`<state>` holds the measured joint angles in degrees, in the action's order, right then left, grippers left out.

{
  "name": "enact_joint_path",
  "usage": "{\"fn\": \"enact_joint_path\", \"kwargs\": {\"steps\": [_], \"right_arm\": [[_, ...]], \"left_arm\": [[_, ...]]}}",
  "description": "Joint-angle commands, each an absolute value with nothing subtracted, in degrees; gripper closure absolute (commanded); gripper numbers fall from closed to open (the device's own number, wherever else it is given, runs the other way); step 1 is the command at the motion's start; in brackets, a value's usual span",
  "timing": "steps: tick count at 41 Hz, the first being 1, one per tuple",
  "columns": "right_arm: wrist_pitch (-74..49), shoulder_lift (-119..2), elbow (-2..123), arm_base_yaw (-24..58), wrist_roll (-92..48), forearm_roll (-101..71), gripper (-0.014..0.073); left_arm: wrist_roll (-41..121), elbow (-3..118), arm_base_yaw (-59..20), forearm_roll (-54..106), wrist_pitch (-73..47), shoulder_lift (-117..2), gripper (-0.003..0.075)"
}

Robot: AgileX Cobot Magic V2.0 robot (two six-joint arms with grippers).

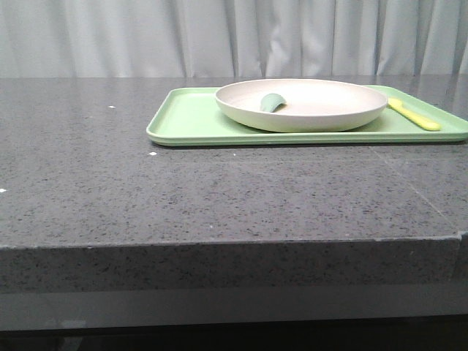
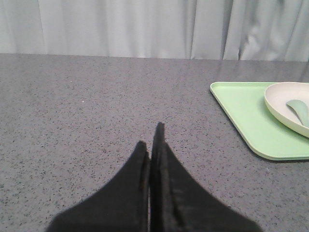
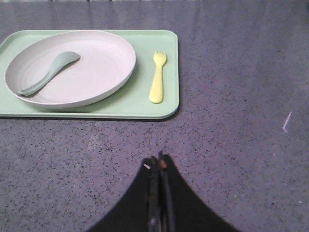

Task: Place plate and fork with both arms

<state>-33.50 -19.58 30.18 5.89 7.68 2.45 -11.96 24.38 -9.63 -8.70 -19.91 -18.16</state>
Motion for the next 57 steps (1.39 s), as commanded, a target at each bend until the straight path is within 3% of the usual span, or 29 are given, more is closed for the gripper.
{"fn": "enact_joint_path", "kwargs": {"steps": [1,9,57], "right_arm": [[-27.1,-14.2,27.3,5.6,7.0,2.7,0.0708],[-26.1,-7.4,24.2,5.6,7.0,2.7,0.071],[-25.5,-7.3,24.2,5.6,7.0,2.7,0.071]], "left_arm": [[-11.9,25.9,-9.6,-8.4,-15.1,-18.6,0.0739],[-11.9,25.9,-9.6,-8.4,-15.1,-18.6,0.0739],[-11.9,25.9,-9.6,-8.4,-15.1,-18.6,0.0739]]}}
